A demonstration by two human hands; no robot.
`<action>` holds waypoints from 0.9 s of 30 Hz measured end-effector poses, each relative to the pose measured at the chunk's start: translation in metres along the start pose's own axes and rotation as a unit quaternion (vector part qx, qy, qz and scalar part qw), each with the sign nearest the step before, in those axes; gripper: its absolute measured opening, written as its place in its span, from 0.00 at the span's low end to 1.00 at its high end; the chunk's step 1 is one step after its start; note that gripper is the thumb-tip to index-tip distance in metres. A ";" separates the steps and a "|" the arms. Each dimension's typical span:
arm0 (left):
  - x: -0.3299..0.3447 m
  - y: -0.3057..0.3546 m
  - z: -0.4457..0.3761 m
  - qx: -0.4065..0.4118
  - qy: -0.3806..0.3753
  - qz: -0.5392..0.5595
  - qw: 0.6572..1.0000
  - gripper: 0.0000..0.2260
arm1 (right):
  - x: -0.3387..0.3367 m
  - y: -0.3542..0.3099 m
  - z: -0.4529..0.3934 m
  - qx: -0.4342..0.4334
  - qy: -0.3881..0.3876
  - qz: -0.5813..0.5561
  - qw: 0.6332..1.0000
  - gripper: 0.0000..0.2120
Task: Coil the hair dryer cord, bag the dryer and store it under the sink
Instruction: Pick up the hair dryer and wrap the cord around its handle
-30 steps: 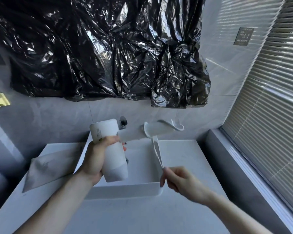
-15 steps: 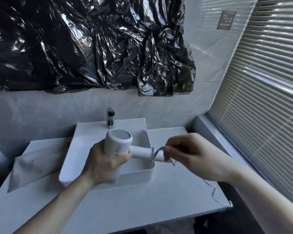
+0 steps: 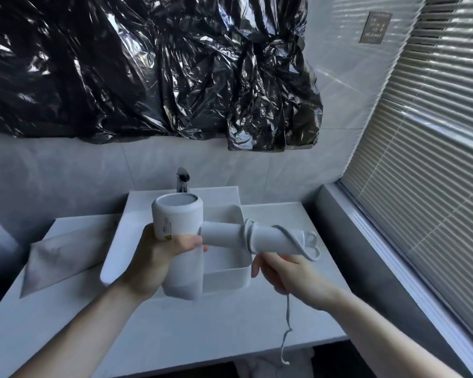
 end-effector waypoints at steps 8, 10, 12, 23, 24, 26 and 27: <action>-0.024 -0.013 -0.004 -0.010 0.182 -0.020 0.983 0.12 | 0.048 -0.027 0.032 0.006 -0.059 0.173 0.983 0.17; -0.029 -0.014 -0.002 -0.001 0.184 -0.102 0.978 0.09 | 0.040 -0.047 0.037 -0.029 -0.047 0.220 0.974 0.15; -0.031 -0.019 0.003 0.012 0.172 -0.182 0.968 0.08 | 0.029 -0.061 0.036 -0.052 -0.027 0.232 0.971 0.16; -0.021 -0.015 0.036 0.009 -0.064 -0.224 0.972 0.12 | -0.025 -0.067 -0.010 -0.105 0.094 0.148 0.979 0.14; -0.020 -0.010 0.037 0.010 -0.082 -0.196 0.977 0.10 | -0.027 -0.063 -0.016 -0.103 0.099 0.126 0.982 0.14; -0.017 0.000 0.040 0.022 -0.100 -0.137 0.985 0.08 | -0.027 -0.051 -0.028 -0.088 0.094 0.080 0.988 0.16; -0.017 0.004 0.040 0.031 -0.098 -0.115 0.988 0.07 | -0.024 -0.046 -0.035 -0.077 0.084 0.056 0.992 0.16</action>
Point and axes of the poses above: each hand's wrist, its own z-axis away from the middle knuckle, its own x-axis out of the palm, y = z × x, the point moved 4 cm from there along -z, towards the middle knuckle, and after that the axes turned 11 degrees about z, right-handed, at the moved point
